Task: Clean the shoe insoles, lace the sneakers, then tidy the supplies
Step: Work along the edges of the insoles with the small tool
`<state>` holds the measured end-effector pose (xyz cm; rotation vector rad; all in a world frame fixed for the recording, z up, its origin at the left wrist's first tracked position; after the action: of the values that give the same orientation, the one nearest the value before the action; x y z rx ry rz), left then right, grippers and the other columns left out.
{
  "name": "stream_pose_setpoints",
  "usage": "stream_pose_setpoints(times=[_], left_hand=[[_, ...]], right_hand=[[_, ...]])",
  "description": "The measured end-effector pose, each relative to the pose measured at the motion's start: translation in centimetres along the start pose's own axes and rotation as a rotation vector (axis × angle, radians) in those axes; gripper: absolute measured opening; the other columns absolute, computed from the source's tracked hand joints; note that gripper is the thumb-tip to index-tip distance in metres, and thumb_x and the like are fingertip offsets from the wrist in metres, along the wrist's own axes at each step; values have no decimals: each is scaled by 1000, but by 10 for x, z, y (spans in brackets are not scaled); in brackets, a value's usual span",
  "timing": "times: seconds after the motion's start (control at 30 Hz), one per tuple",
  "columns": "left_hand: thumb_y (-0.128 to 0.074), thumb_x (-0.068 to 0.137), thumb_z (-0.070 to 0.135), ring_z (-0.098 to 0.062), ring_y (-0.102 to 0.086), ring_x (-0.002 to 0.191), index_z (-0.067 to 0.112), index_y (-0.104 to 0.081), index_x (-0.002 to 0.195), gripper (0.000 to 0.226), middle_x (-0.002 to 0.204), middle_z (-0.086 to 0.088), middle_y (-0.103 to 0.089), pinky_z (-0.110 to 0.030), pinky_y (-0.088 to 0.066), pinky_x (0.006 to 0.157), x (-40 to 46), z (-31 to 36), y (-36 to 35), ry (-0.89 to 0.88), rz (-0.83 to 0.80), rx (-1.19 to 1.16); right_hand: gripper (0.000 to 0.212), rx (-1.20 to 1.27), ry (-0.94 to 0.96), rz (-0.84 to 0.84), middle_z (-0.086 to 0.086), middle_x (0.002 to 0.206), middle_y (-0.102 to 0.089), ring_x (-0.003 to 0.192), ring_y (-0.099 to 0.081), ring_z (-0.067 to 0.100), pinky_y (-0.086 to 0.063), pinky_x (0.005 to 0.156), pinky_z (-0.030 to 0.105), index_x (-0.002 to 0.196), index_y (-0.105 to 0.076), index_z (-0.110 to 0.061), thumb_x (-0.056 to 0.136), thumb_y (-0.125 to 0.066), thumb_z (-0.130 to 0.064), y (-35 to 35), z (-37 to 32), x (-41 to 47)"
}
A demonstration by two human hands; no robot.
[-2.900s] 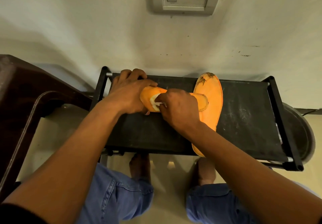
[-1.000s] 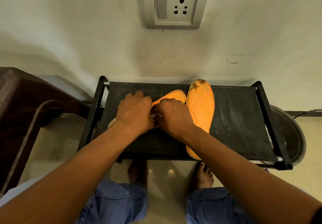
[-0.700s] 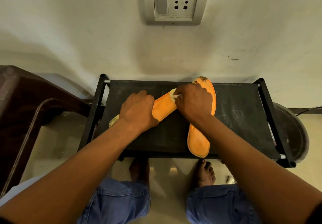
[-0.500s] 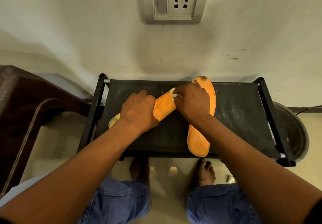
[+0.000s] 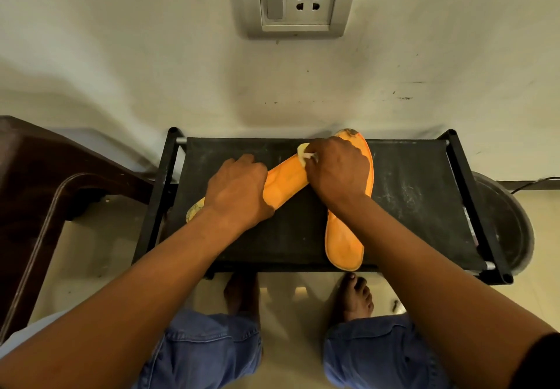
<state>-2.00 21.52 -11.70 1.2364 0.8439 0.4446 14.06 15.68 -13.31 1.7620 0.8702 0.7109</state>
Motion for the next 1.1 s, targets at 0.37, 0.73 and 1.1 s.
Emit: stream_pose_setpoints(times=[0.37,0.73,1.1], left_hand=[[-90,60,52,-34,-48,124,29,-46,138,93,135,-2,-45,-47,-52,92,-6,-1,8,8,-211,113],[-93,54,56,-37,-52,123,19,-43,139,105,135,-9,-49,-50,-55,88,-7,-8,9,130,-216,85],[-93,52,59,-34,-54,120,22,-46,133,100,132,-5,-51,-49,-55,89,-5,-10,8,106,-205,54]], right_hand=[[15,-2,307,-101,3,98,-68,86,-64,21,-35,60,27,103,-75,-25,96,-61,-25,-21,-49,-25],[27,-32,131,-48,4,115,-67,99,-64,21,-49,75,29,121,-72,-21,98,-59,-28,-13,-19,-2],[26,-92,129,-46,5,111,-66,95,-64,23,-46,66,30,117,-70,-20,92,-65,-23,-5,-16,-1]])
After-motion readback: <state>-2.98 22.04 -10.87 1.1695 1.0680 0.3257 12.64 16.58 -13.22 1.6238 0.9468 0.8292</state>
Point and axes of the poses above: each hand's wrist, its own x-axis towards the middle knuckle, its own y-axis out of the back of the hand, z = x × y, the point moved 4 cm from there along x, towards the middle knuckle
